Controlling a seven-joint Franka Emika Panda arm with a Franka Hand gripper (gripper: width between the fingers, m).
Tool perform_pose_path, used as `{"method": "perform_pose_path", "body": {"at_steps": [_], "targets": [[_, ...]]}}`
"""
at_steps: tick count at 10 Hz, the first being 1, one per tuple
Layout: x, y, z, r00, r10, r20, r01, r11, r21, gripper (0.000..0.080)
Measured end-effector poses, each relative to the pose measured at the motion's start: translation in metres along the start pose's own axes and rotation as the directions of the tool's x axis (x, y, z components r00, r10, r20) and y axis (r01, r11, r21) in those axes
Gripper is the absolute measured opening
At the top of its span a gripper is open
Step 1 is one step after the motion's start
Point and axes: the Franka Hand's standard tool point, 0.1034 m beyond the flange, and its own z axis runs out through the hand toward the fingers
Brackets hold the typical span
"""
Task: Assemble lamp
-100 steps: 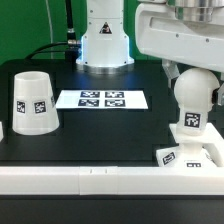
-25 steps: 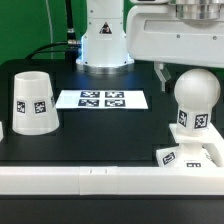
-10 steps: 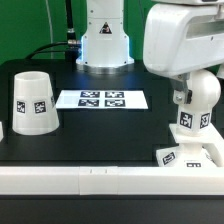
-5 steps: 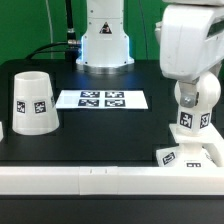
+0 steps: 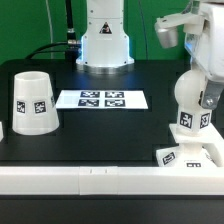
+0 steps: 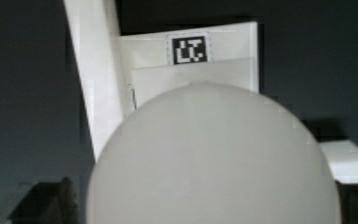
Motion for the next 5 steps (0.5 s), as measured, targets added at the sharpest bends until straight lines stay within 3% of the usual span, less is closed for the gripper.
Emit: {"method": "perform_pose_path", "body": {"at_steps": [4, 5], "targets": [[-0.0065, 0.0004, 0.0022, 0.991, -0.13, 0.014, 0.13, 0.992, 0.001, 0.0699], [-0.0068, 0.0005, 0.0022, 0.991, -0.13, 0.014, 0.13, 0.992, 0.001, 0.0584]]}}
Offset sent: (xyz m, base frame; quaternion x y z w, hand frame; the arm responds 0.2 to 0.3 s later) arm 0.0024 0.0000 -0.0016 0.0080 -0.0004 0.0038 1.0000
